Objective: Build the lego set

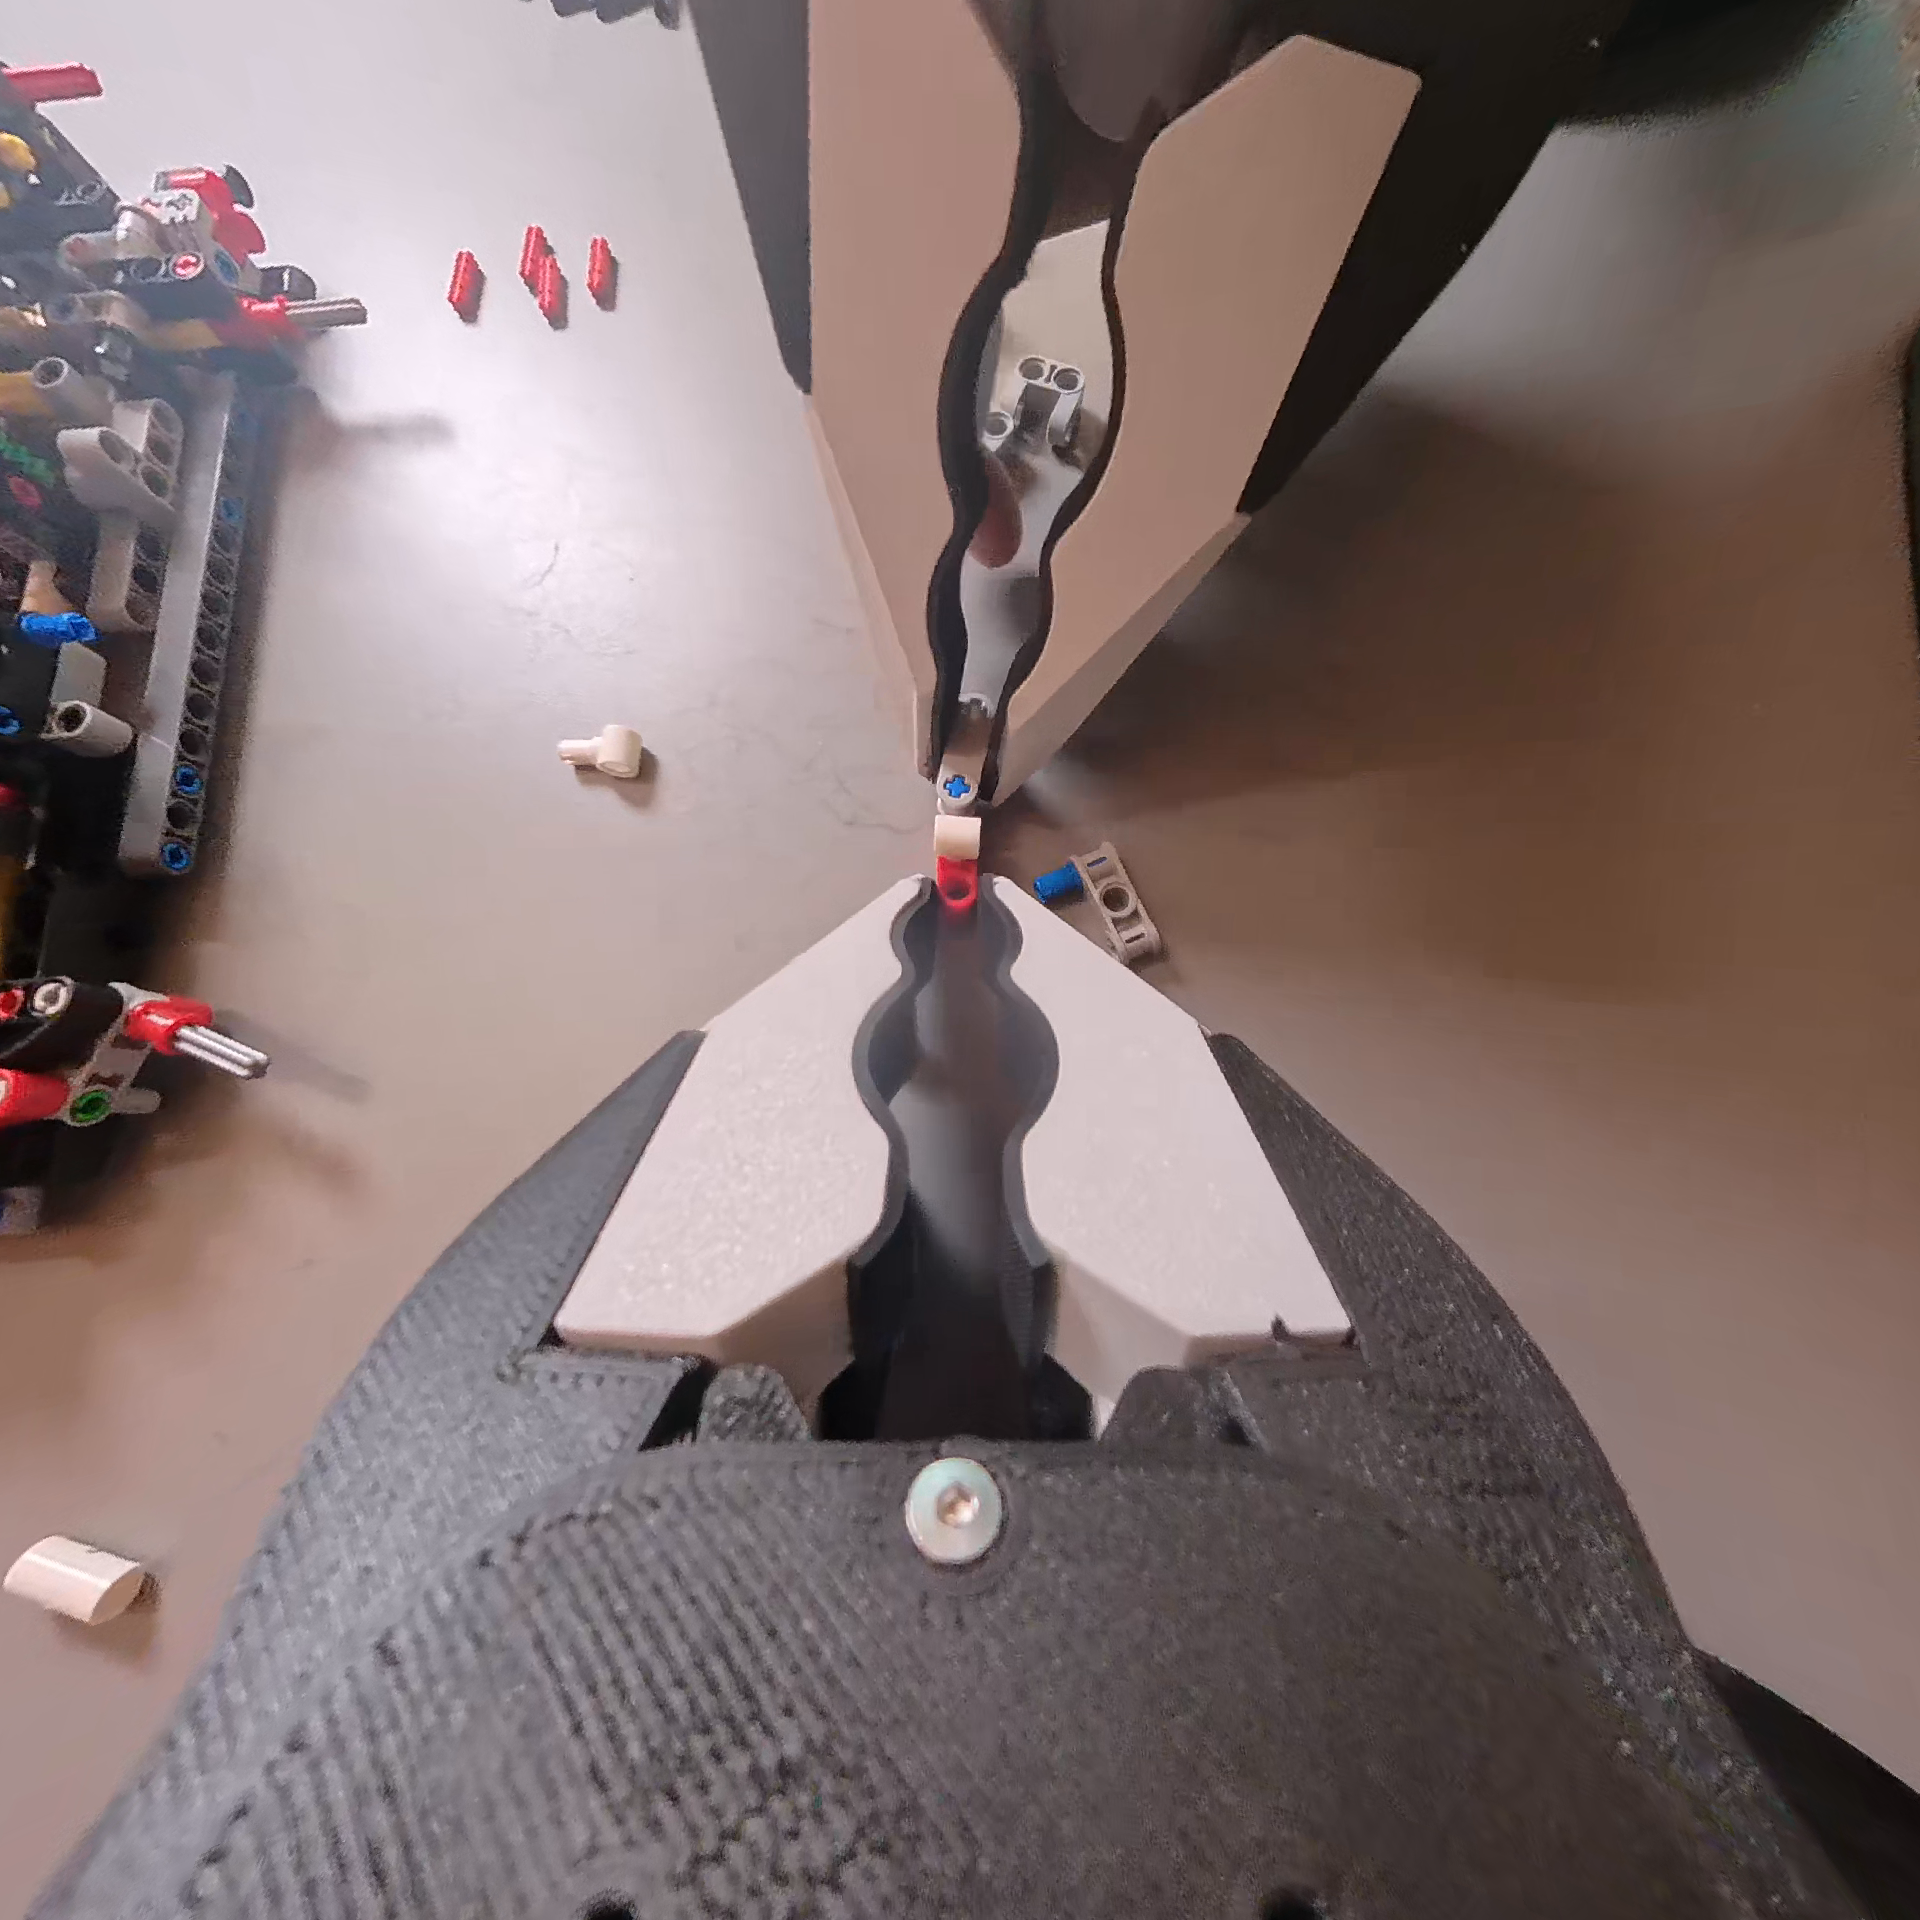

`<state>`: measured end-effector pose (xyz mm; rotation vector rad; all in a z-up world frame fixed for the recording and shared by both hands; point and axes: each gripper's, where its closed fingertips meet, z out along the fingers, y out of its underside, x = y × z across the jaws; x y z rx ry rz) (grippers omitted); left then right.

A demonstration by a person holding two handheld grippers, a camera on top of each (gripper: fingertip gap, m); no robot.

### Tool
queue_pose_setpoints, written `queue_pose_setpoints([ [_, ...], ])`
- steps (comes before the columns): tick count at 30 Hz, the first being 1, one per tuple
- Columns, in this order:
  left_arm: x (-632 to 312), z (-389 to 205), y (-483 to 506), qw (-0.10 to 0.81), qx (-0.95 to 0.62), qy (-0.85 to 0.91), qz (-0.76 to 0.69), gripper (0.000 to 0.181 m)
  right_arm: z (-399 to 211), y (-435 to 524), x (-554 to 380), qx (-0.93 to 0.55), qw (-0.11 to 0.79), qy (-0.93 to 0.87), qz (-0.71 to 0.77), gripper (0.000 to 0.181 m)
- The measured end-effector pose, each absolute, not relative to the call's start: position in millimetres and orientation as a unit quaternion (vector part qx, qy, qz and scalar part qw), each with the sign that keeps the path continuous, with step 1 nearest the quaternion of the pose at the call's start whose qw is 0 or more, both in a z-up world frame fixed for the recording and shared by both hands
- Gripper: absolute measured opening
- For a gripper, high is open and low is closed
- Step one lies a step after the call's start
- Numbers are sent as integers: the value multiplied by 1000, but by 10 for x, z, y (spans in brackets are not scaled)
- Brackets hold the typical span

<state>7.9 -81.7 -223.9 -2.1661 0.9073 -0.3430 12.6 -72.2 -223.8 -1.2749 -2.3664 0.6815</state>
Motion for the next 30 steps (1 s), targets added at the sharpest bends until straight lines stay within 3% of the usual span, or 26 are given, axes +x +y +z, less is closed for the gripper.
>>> queue_pose_setpoints([
  [18,160,-2239,-821,386,-830,379,-137,6,-2238,-712,190,-292,158,-920,207,6],
  [30,160,-2240,-814,389,-827,381,-137,5,-2247,-709,191,-304,138,-919,211,6],
])
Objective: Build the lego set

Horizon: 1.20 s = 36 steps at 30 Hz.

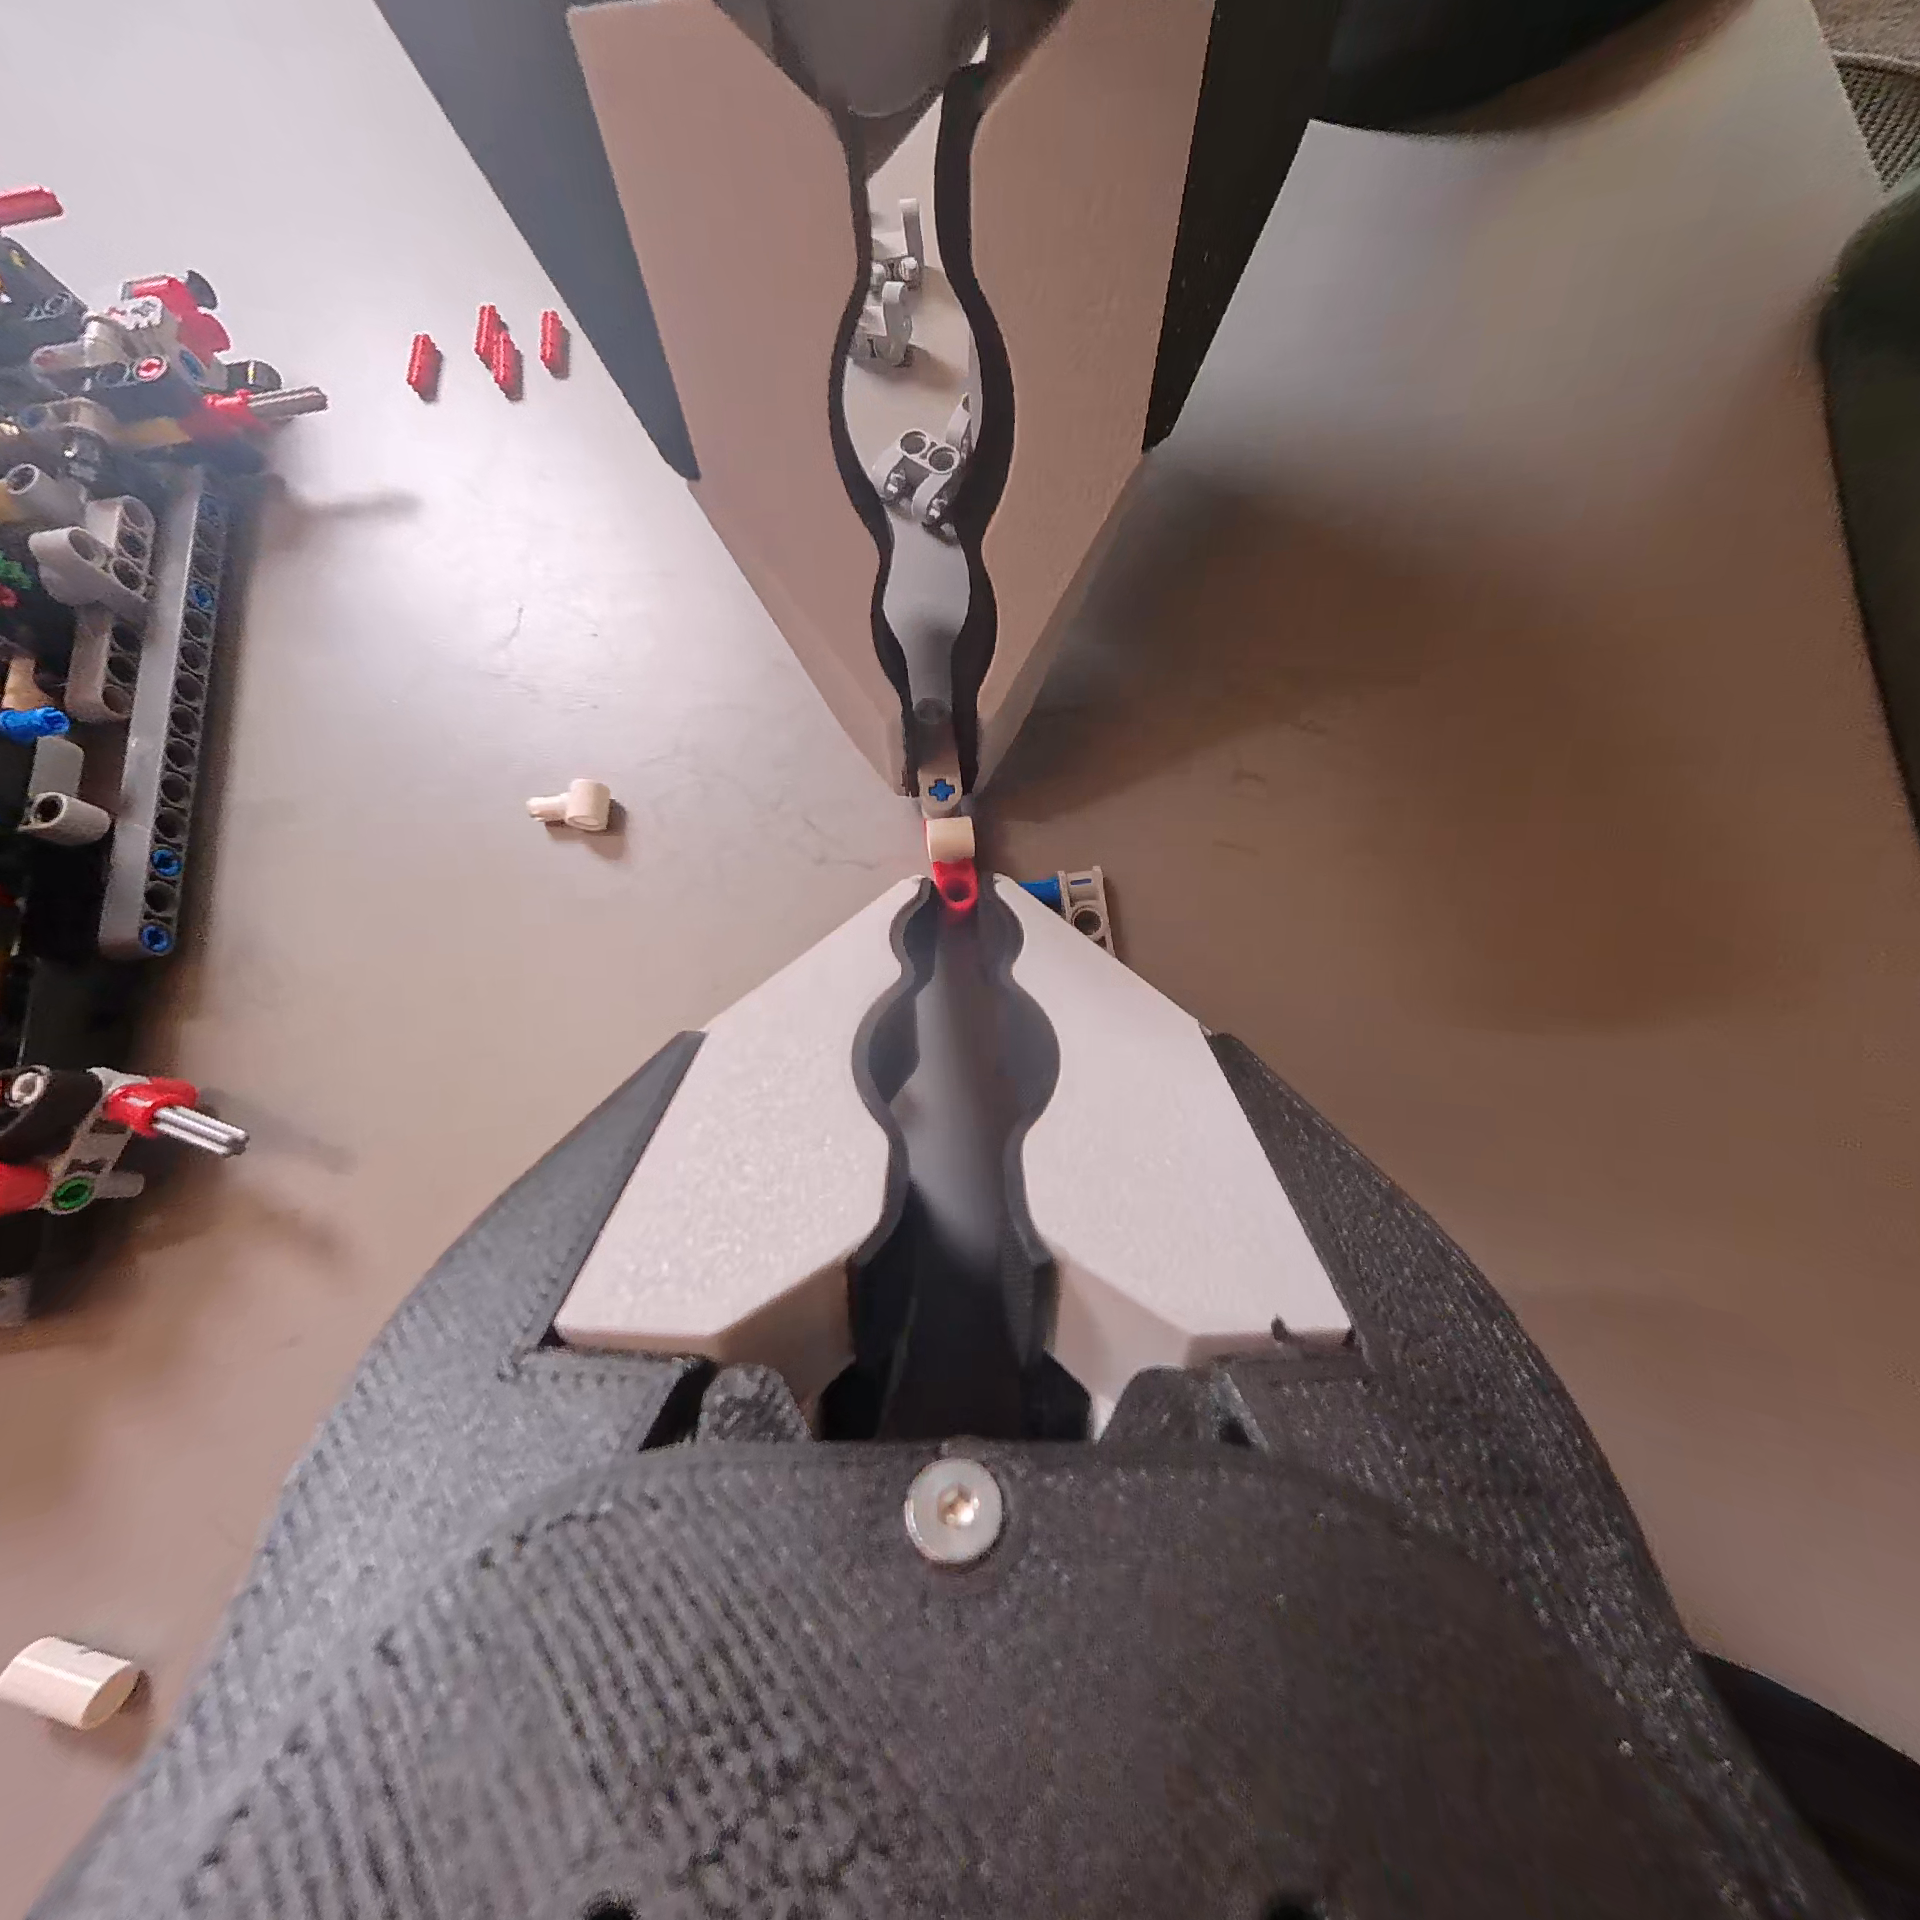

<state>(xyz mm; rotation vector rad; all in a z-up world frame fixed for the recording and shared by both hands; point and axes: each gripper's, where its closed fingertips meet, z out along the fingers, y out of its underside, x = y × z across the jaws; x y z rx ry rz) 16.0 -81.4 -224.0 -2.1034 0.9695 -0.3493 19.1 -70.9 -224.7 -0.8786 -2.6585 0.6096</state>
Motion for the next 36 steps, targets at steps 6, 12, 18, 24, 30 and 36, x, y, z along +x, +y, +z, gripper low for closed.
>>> queue_pose_setpoints([
  [6,143,-2236,-795,396,-825,380,-134,6,-2226,-688,180,-330,135,-906,229,10],
  [12,49,-2108,-777,414,-826,357,-139,12,-2214,-714,159,-346,151,-890,256,7],
  [18,81,-2068,-979,395,-839,334,-171,18,-2216,-587,291,-343,132,-898,241,6],
  [24,226,-2236,-1037,365,-848,359,-139,18,-2228,-543,346,-306,99,-927,191,6],
  [30,225,-2239,-1002,368,-851,350,-132,6,-2200,-533,294,-286,101,-937,173,9],
  [36,253,-1981,-995,411,-834,280,-238,6,-1937,-603,248,-275,179,-905,269,18],
])
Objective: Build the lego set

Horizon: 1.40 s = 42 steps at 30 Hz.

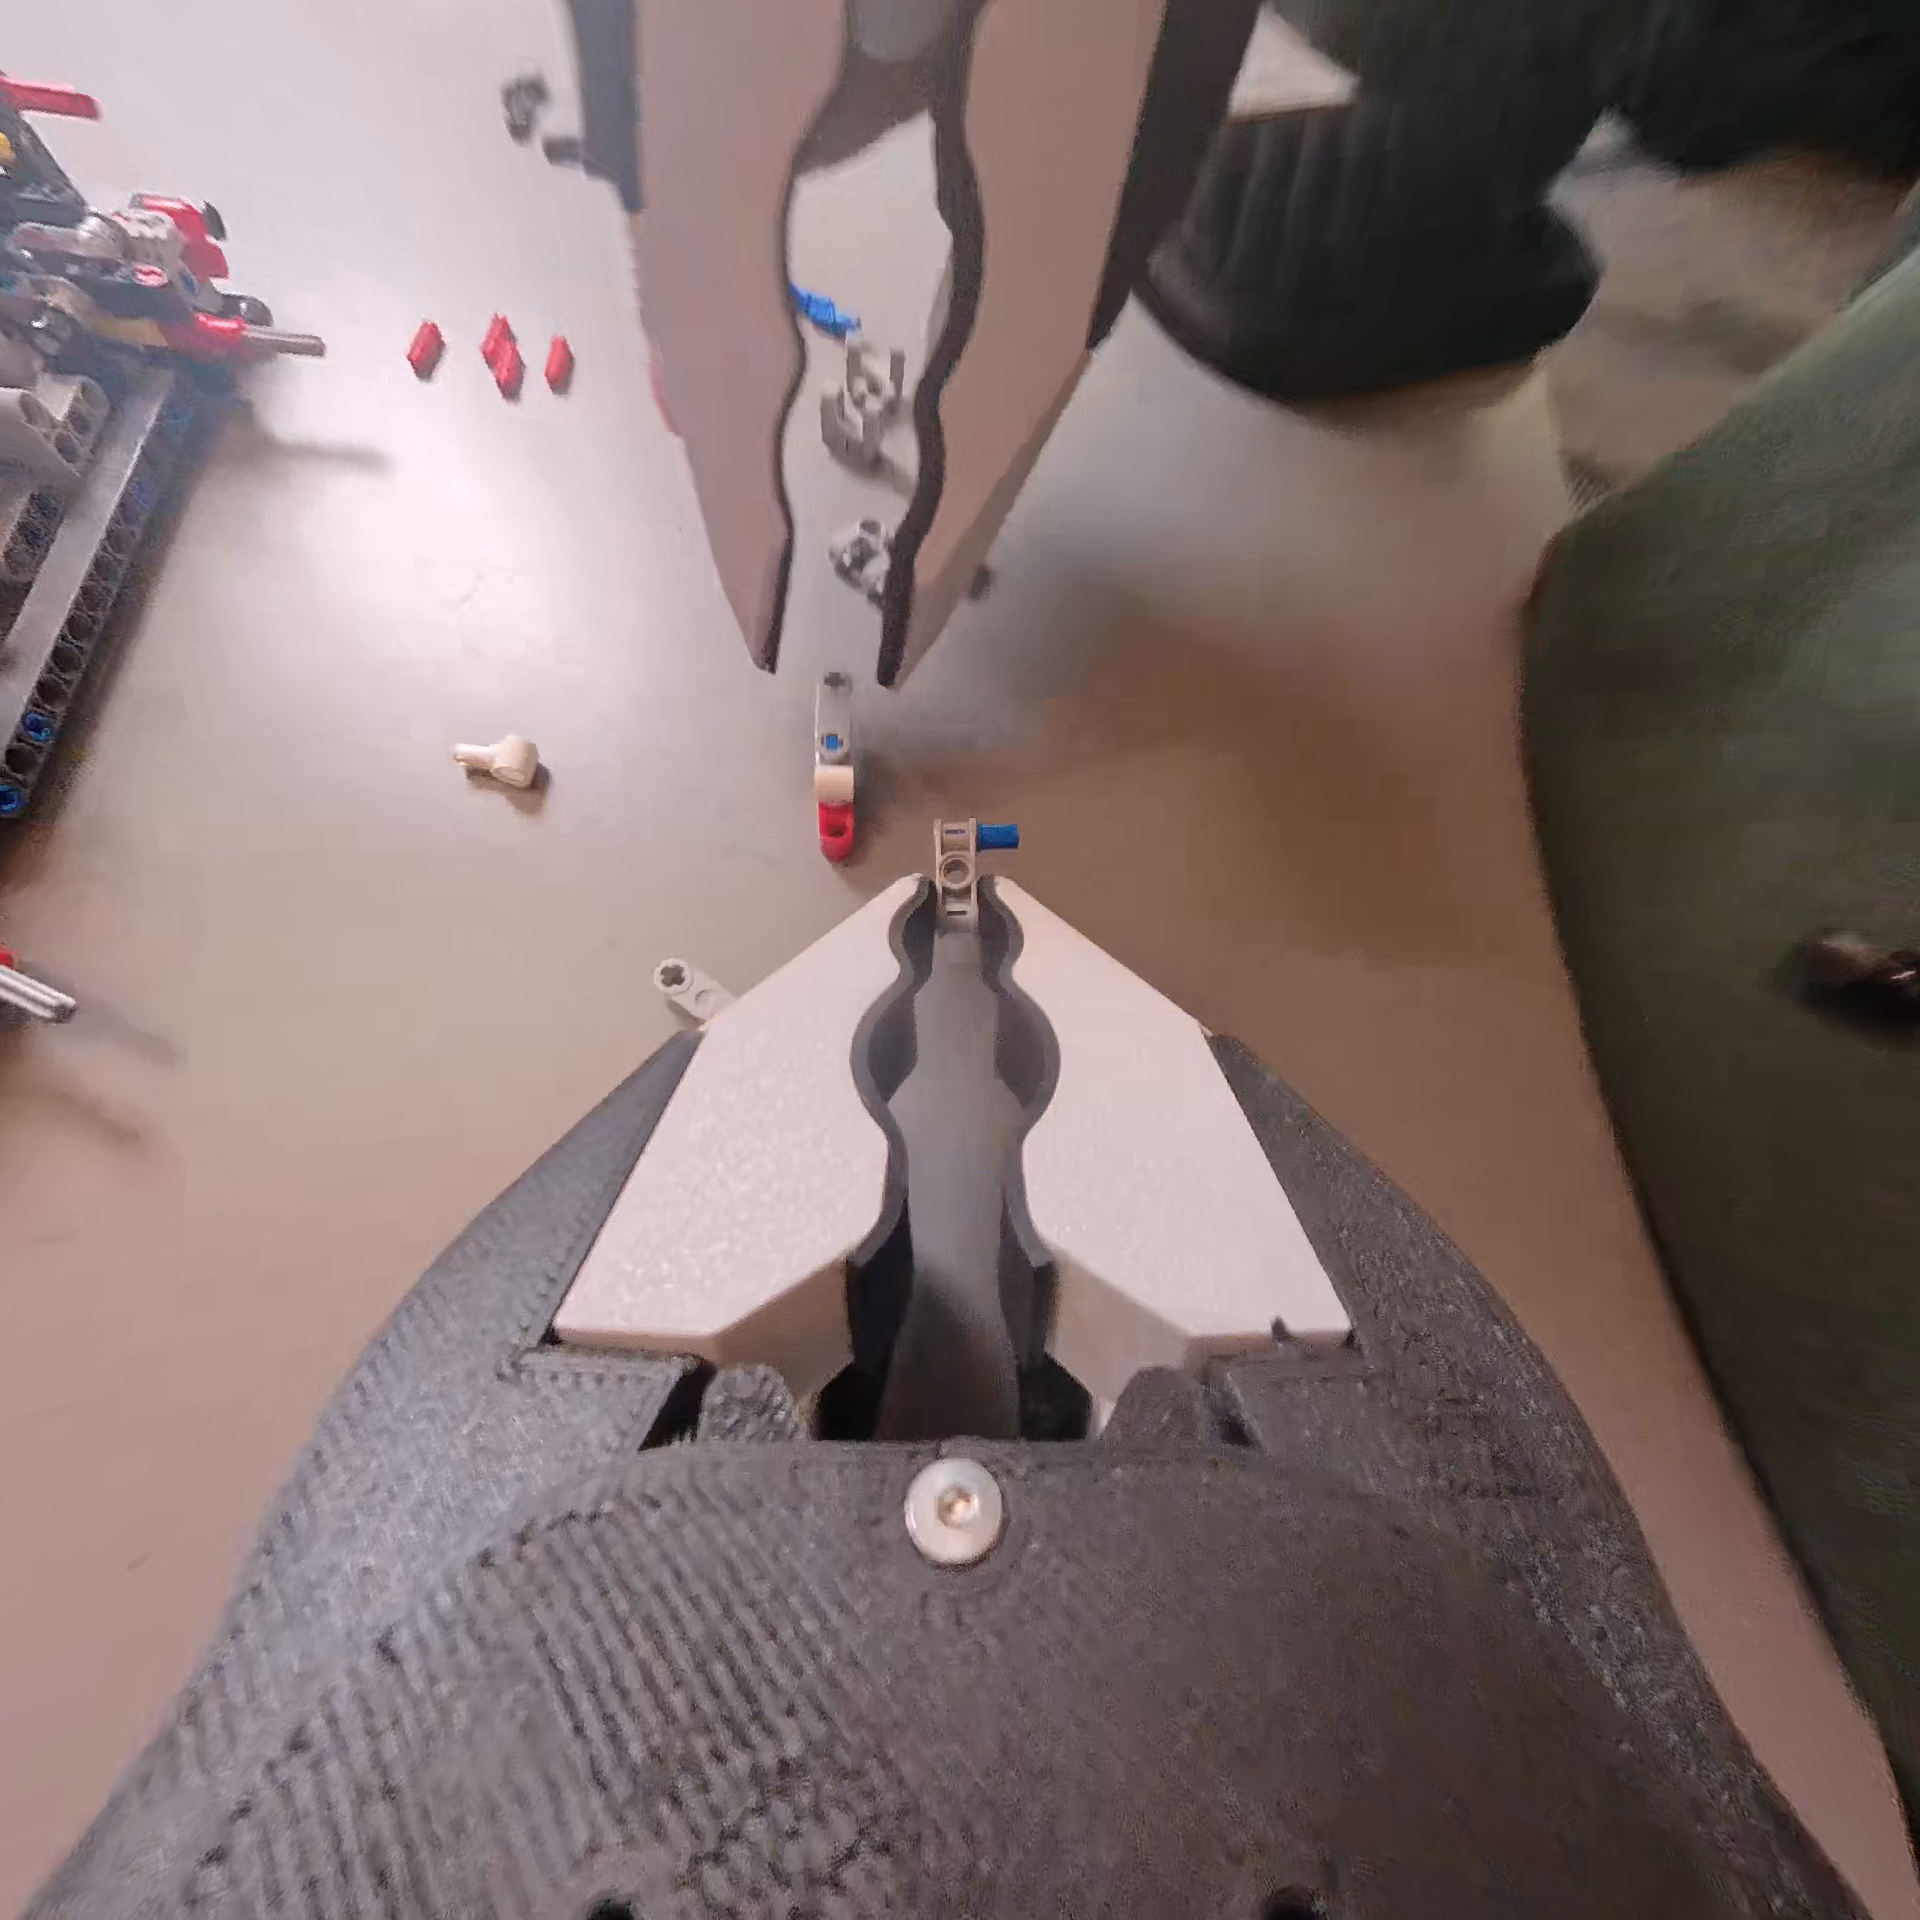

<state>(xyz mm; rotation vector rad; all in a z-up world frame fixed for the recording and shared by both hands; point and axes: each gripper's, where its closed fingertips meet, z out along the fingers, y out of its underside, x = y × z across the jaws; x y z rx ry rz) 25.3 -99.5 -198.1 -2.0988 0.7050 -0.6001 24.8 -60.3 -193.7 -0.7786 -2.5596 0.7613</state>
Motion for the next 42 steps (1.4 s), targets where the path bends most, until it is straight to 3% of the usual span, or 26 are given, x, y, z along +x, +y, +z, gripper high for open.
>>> queue_pose_setpoints([
  [4,216,-1774,-923,473,-805,277,-227,6,-1752,-772,343,-322,172,-850,379,17],
  [11,295,-1568,-836,560,-747,347,-89,5,-1577,-876,321,-455,76,-701,544,31],
  [15,331,-1553,-819,570,-732,372,-41,5,-1573,-916,283,-467,58,-677,565,12],
  [18,351,-1558,-834,570,-732,367,-65,7,-1576,-927,299,-443,78,-696,560,7],
  [22,356,-1483,-885,559,-743,292,-223,24,-1556,-923,345,-328,221,-772,497,7],
  [26,394,-1507,-915,541,-747,290,-254,16,-1588,-967,321,-280,295,-796,448,7],
  [30,391,-1571,-882,534,-758,300,-223,6,-1597,-947,300,-274,310,-797,440,7],
  [42,111,-1945,-770,468,-817,309,-131,6,-1920,-564,303,-320,296,-833,340,19],
])
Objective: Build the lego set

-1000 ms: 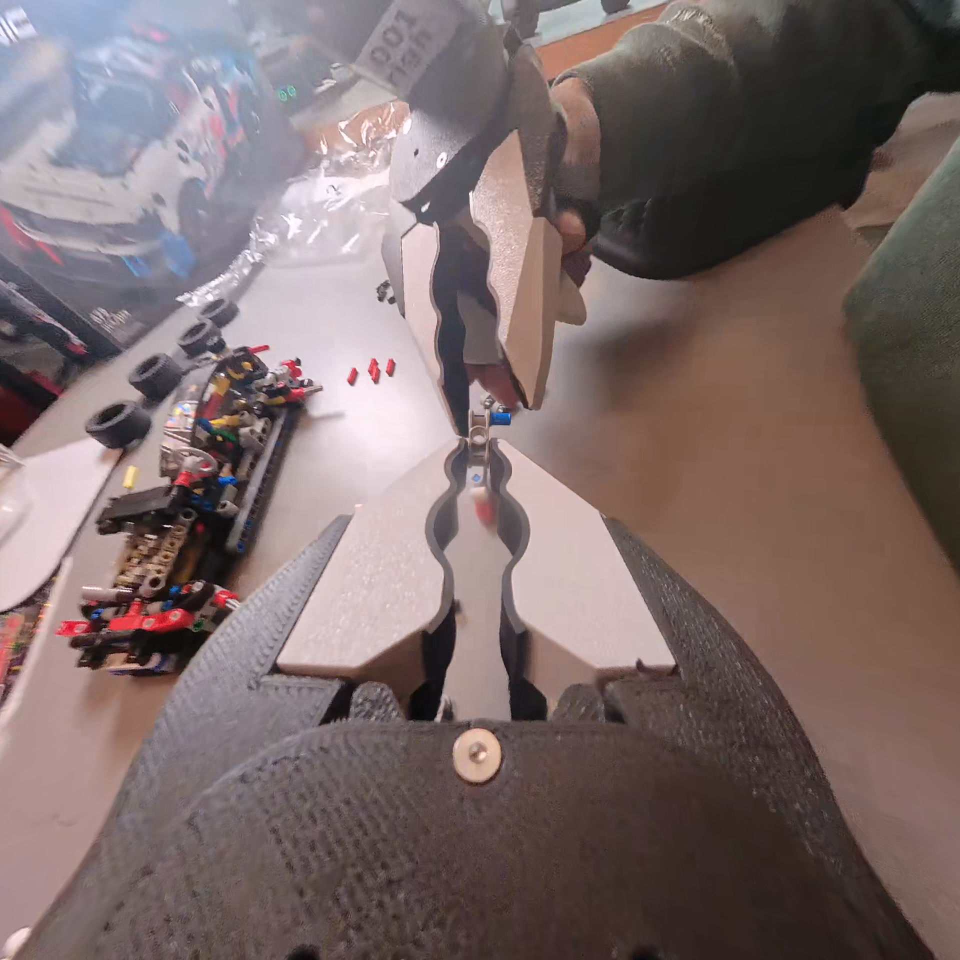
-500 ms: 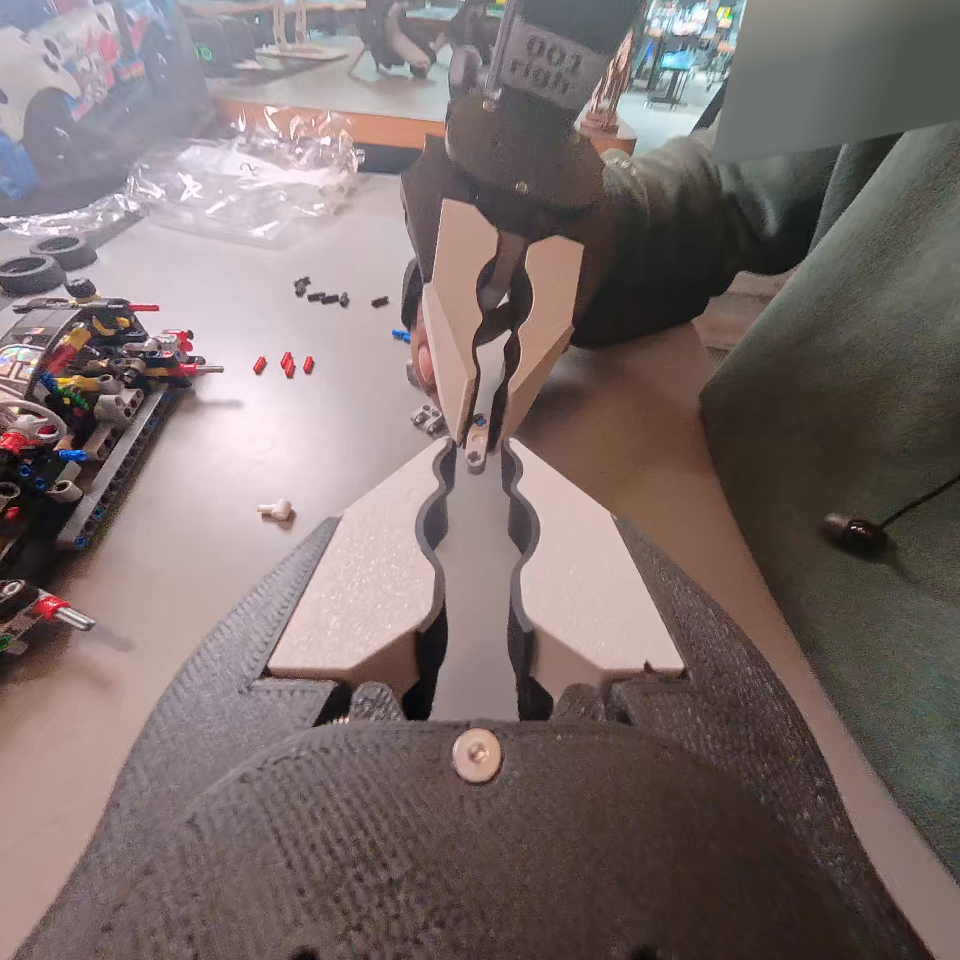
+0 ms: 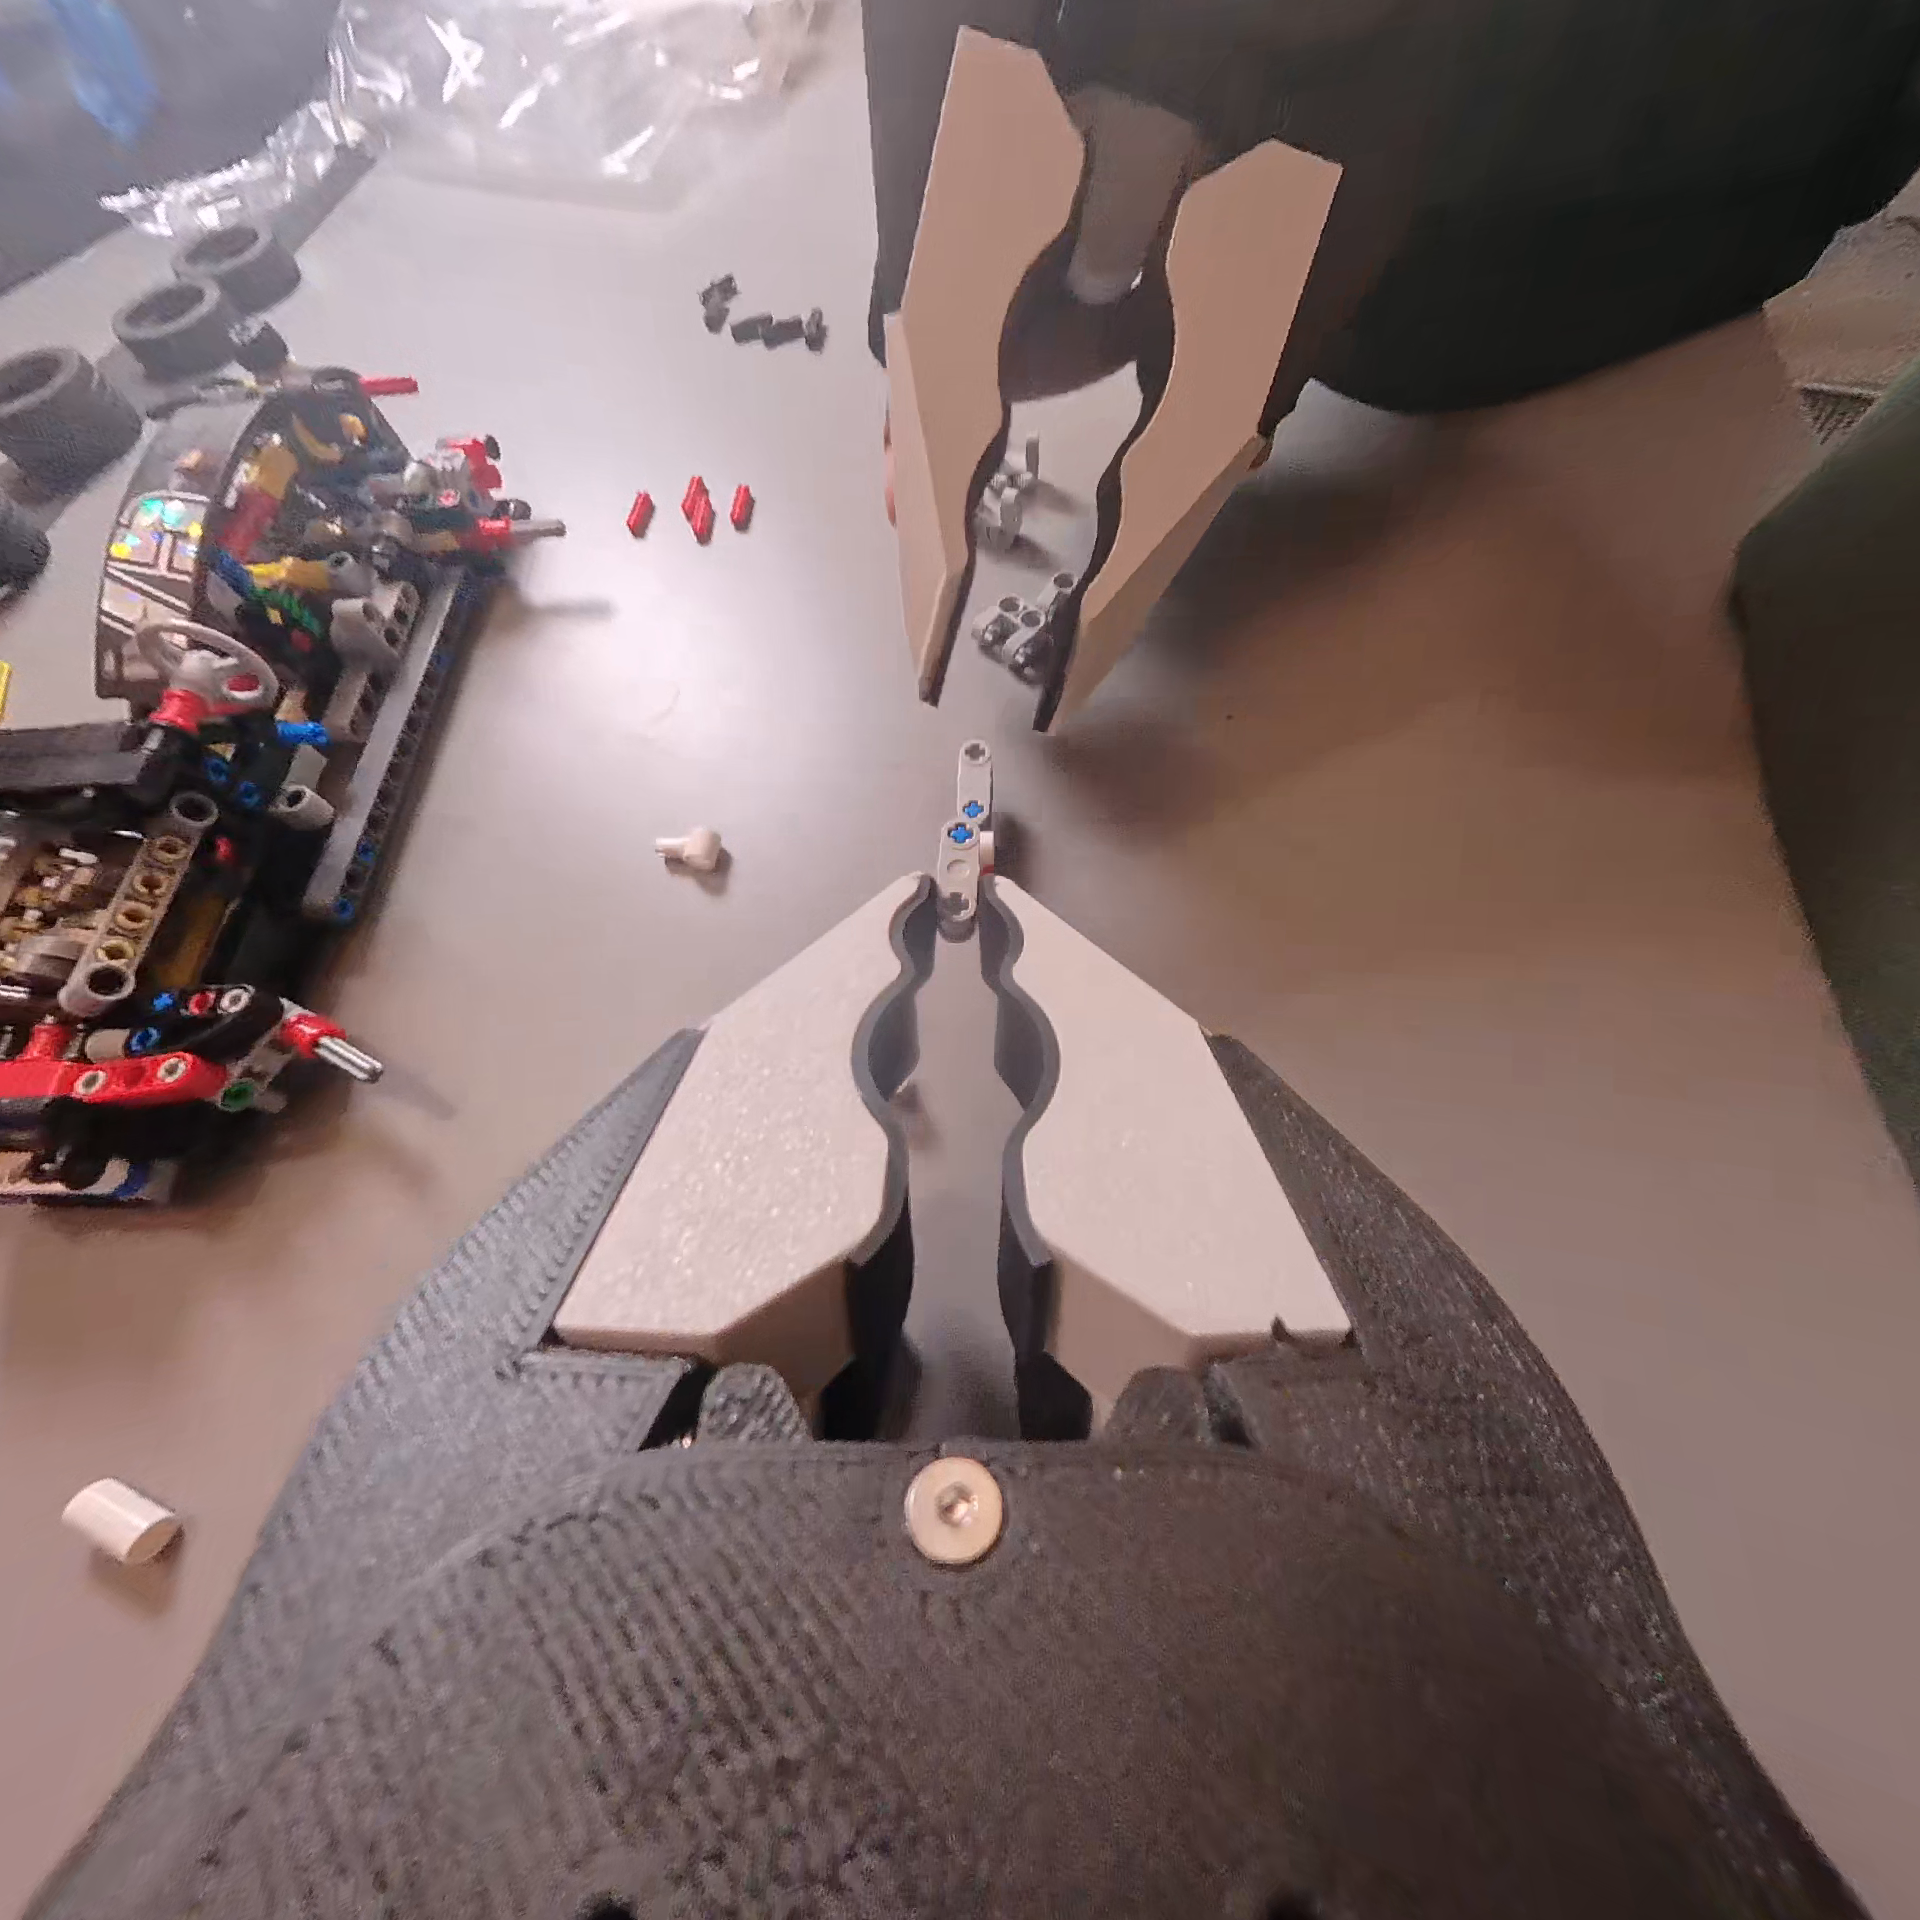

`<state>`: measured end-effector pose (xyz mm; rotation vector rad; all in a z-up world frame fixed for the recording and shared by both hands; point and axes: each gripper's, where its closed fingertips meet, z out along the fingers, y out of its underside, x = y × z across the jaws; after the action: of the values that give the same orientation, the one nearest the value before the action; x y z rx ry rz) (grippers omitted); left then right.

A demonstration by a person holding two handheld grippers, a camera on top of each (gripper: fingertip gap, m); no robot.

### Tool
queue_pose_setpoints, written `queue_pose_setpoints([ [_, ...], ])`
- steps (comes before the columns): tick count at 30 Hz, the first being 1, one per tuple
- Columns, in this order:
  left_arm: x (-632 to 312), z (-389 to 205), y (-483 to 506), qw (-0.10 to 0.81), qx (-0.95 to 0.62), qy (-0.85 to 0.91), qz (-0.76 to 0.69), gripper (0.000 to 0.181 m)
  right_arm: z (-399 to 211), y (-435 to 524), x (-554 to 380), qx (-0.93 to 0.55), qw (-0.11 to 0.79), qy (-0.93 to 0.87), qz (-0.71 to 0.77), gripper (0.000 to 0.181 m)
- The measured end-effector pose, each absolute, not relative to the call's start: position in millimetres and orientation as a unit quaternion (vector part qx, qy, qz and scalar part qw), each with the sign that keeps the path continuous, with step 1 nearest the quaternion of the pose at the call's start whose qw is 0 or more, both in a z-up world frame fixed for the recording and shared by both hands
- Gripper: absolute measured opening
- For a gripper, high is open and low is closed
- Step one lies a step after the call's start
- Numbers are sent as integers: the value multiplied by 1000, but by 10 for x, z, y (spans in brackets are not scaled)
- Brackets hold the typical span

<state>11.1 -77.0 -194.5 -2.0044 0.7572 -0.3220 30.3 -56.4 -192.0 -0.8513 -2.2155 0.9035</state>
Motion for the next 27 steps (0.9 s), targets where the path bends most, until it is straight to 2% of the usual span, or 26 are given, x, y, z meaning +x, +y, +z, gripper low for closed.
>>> queue_pose_setpoints([
  [7,164,-2079,-737,436,-834,308,-136,6,-2165,-556,252,-327,253,-856,309,21],
  [11,162,-2080,-727,434,-836,307,-134,6,-2195,-610,219,-320,221,-868,309,17],
  [14,161,-2086,-720,429,-840,304,-132,6,-2200,-621,199,-315,212,-874,305,7],
  [27,160,-2096,-701,364,-860,299,-194,6,-2215,-617,202,-303,177,-889,294,6],
])
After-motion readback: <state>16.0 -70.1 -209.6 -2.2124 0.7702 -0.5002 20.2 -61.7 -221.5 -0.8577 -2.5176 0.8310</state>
